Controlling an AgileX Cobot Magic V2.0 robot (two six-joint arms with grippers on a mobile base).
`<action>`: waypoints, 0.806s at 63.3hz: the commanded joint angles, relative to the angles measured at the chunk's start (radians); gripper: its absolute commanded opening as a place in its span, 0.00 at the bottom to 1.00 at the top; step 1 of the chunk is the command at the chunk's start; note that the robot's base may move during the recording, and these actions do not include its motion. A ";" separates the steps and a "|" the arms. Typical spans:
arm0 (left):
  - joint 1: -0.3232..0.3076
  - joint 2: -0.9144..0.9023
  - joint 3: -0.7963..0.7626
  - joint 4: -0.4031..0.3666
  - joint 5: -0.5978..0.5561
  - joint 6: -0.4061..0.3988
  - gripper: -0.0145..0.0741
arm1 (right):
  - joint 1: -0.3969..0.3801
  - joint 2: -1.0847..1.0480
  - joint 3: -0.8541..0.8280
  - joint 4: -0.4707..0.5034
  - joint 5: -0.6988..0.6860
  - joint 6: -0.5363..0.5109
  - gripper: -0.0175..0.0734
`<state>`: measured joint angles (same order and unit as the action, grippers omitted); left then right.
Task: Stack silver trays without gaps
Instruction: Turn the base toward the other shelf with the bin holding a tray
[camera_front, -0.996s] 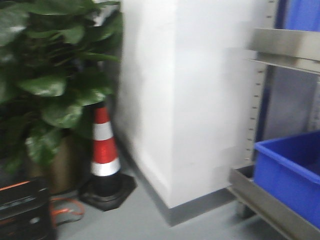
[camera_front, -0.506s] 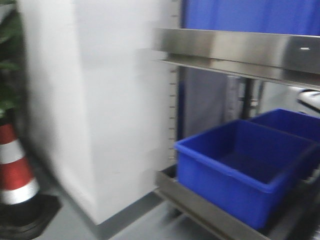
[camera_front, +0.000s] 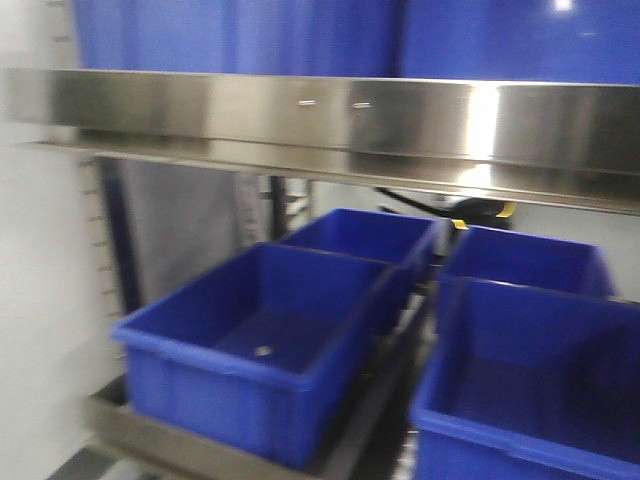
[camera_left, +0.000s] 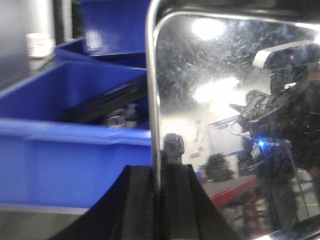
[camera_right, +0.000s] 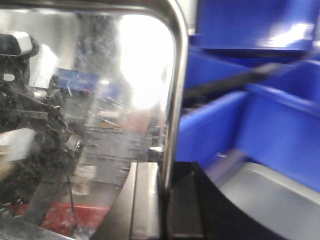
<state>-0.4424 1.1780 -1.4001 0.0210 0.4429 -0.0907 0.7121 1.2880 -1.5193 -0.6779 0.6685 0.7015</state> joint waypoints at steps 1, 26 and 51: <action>-0.017 -0.007 -0.012 -0.051 -0.050 0.001 0.14 | 0.009 0.003 -0.007 0.020 -0.122 -0.014 0.12; -0.017 -0.007 -0.012 -0.051 -0.050 0.001 0.14 | 0.009 0.003 -0.007 0.020 -0.122 -0.014 0.12; -0.017 -0.007 -0.012 -0.051 -0.050 0.001 0.14 | 0.009 0.003 -0.007 0.020 -0.122 -0.014 0.12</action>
<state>-0.4424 1.1780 -1.4001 0.0210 0.4429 -0.0907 0.7121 1.2880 -1.5193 -0.6801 0.6685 0.7015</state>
